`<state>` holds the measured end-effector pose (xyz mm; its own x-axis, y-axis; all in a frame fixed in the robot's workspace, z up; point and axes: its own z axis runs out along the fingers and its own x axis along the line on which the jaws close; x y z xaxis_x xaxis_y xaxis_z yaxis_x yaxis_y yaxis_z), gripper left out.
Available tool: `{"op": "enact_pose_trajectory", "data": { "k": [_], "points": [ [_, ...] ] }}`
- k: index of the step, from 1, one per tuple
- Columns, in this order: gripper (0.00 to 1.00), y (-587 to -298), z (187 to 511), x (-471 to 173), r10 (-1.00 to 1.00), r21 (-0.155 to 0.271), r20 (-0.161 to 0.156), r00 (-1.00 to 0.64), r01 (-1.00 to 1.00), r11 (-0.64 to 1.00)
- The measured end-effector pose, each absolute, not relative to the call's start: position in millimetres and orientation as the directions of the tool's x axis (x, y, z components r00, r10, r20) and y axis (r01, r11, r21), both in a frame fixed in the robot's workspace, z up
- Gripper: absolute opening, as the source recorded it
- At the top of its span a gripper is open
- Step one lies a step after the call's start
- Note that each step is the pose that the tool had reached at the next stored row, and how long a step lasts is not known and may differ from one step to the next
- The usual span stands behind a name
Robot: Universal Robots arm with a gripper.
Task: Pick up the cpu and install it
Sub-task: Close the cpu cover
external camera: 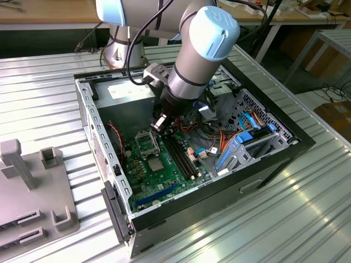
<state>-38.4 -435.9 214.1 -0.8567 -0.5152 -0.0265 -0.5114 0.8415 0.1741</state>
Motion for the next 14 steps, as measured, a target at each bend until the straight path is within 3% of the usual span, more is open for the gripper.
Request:
{"op": "enact_pose_trajectory", "data": {
  "k": [14],
  "points": [
    [0.11,-433.9,207.1,-42.1,-0.515,0.175,-0.027,-0.857,-0.512,0.841]
  ]
}}
